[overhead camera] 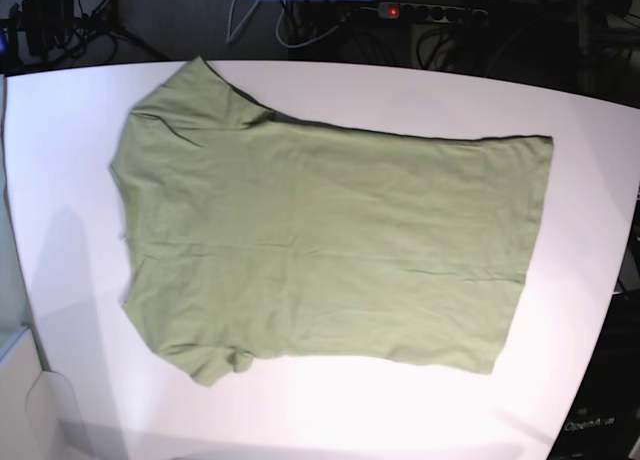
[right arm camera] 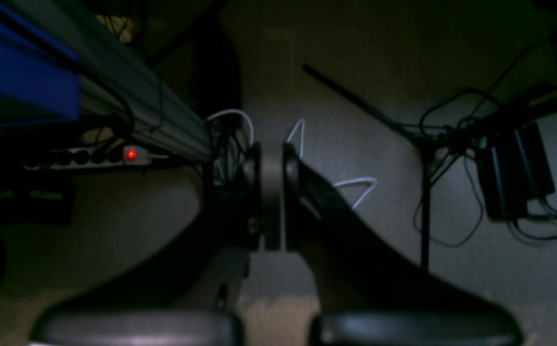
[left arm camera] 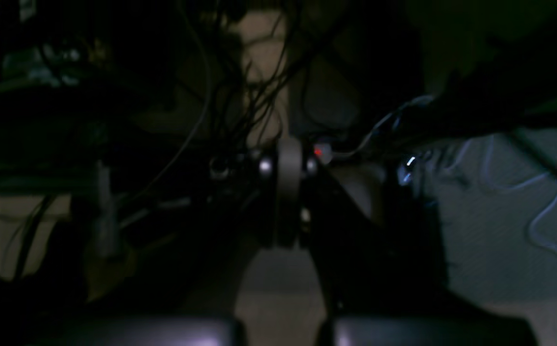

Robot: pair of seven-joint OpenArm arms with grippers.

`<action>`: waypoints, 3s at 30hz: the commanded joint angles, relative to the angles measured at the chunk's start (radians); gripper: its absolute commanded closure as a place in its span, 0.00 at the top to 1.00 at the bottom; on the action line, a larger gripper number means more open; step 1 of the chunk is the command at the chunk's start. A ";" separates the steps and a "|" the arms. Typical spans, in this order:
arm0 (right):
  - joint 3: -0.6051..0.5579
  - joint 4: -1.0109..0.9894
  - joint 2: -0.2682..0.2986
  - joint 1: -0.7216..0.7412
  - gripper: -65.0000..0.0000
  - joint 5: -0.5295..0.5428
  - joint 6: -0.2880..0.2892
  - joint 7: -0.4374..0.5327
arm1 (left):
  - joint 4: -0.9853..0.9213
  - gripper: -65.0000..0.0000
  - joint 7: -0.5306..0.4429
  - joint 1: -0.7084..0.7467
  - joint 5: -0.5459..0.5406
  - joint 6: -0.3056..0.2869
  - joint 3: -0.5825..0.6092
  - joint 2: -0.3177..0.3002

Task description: Fold the T-shirt properly

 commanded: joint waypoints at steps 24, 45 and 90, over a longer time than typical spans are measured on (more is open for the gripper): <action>0.007 0.999 0.031 -0.507 0.00 -0.001 -0.011 -0.082 | 0.809 0.00 -0.018 0.433 -0.085 0.003 -0.091 0.000; 0.002 1.936 0.099 -0.462 0.01 0.037 -0.009 -1.142 | 1.938 0.00 1.108 0.567 -0.469 0.003 -0.325 -0.181; 0.002 1.511 0.231 -0.200 0.81 1.217 0.383 -1.475 | 1.998 0.00 1.811 0.111 -0.349 -0.263 -0.734 -0.087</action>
